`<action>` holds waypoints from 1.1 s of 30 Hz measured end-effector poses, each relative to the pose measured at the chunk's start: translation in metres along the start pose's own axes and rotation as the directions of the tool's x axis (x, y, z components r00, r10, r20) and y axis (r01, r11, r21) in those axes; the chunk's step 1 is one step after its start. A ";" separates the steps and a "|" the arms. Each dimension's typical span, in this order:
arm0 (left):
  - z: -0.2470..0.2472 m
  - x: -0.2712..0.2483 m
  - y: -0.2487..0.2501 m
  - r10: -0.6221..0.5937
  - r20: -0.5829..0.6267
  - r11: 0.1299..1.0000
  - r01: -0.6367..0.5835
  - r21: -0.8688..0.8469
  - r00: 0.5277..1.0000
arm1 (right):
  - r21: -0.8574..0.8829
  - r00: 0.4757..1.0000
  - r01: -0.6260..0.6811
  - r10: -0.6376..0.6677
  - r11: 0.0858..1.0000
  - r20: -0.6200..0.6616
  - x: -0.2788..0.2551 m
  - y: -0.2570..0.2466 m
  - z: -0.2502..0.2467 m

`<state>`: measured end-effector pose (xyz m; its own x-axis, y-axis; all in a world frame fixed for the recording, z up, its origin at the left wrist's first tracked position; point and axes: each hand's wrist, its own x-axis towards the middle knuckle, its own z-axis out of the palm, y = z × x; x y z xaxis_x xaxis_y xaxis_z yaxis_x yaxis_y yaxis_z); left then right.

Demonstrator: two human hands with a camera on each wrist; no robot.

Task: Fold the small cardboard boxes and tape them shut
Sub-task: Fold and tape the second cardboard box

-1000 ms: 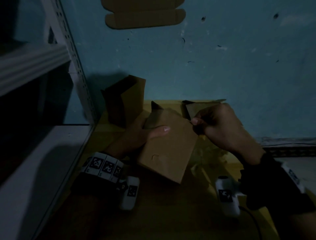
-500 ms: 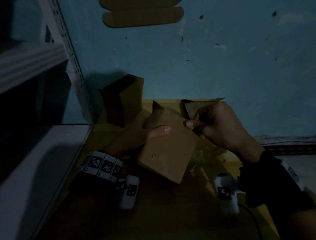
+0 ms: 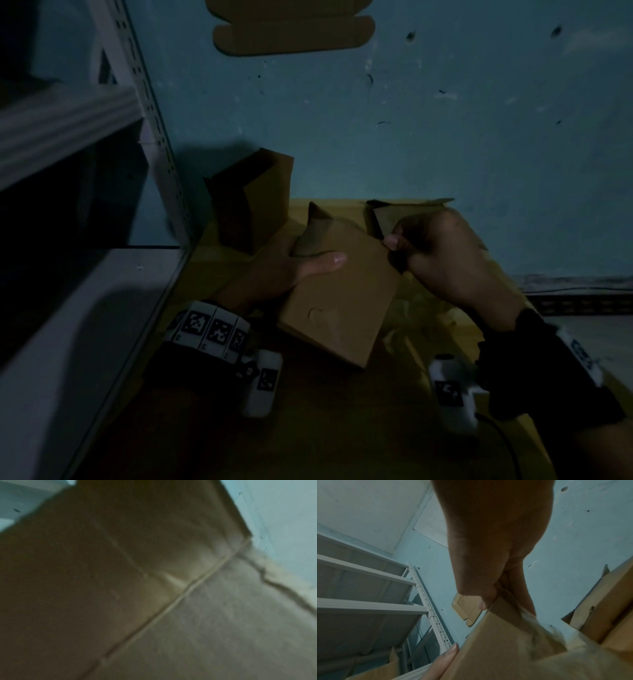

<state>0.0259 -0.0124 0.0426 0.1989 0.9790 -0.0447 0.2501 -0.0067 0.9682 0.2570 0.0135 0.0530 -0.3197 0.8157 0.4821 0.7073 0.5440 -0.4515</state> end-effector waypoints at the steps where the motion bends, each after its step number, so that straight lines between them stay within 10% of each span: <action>1: -0.001 0.000 -0.001 0.002 -0.019 1.000 -0.002 -0.003 1.000 | 0.054 1.000 -0.026 0.027 0.998 -0.017 0.000 -0.001 0.000; 11: -0.007 0.000 -0.002 0.102 -0.143 0.993 -0.110 -0.048 0.984 | 0.504 0.980 -0.102 0.173 0.858 -0.097 -0.002 -0.009 -0.005; 20: -0.005 0.002 -0.005 0.185 -0.248 0.982 -0.186 0.020 0.951 | 0.511 0.942 0.031 0.146 0.859 -0.303 -0.001 -0.003 -0.022; 33: -0.004 0.004 -0.007 0.234 -0.256 0.972 -0.229 0.050 0.938 | 0.122 0.972 0.147 -0.121 0.982 -0.201 -0.001 -0.008 -0.010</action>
<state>0.0208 -0.0075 0.0368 0.0022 0.9689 0.2475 0.2449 -0.2405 0.9393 0.2577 0.0068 0.0637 -0.2693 0.6874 0.6745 0.5702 0.6782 -0.4636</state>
